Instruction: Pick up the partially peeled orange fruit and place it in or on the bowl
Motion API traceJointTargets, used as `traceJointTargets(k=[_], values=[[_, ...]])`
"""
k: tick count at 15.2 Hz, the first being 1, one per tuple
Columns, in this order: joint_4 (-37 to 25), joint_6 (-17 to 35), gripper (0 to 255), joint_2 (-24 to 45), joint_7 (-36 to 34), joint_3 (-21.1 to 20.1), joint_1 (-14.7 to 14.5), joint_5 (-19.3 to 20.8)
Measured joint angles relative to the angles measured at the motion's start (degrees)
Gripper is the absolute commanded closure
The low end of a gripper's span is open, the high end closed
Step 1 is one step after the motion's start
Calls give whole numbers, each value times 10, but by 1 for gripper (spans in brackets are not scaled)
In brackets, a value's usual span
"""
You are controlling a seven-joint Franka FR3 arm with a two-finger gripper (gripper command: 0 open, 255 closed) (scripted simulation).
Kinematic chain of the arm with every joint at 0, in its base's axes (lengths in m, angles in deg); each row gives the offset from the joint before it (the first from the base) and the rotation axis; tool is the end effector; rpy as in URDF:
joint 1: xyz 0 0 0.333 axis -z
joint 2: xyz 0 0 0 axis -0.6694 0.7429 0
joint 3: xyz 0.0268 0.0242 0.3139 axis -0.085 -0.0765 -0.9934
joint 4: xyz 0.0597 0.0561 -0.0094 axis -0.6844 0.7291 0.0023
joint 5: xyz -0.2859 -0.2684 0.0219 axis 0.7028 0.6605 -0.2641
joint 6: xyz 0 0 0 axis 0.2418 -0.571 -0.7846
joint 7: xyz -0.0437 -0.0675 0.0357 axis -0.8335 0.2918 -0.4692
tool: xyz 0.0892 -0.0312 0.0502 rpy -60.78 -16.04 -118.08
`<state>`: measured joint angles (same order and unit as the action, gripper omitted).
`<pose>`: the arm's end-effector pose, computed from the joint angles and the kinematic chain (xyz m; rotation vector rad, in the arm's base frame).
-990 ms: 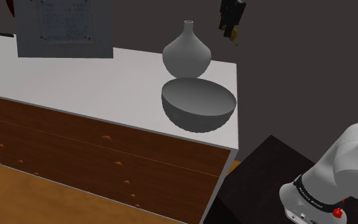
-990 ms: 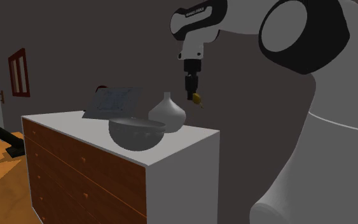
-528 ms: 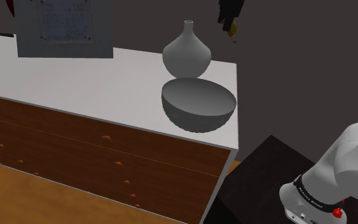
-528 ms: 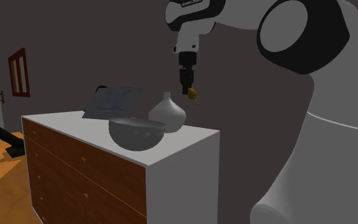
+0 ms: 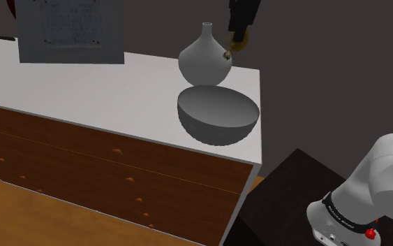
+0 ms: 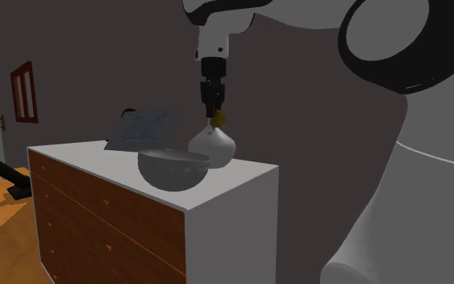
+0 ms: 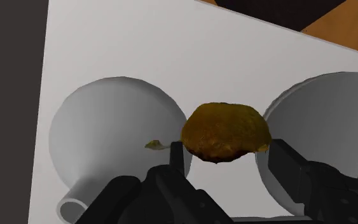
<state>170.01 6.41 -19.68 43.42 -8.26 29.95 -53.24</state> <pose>0.4227 0.1783 0.7343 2.7210 1.4308 0.1233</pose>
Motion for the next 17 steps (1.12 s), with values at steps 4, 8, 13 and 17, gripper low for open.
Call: traceJointTargets(k=[4,8,13,17], values=[[-14,-12,255,5,-55,-36,-19,-2],[-36,-20,255,21,-121,-79,-43,-1],[-69,-26,255,52,-195,-127,-70,7],[-30,1,255,40,-204,-130,-73,2]])
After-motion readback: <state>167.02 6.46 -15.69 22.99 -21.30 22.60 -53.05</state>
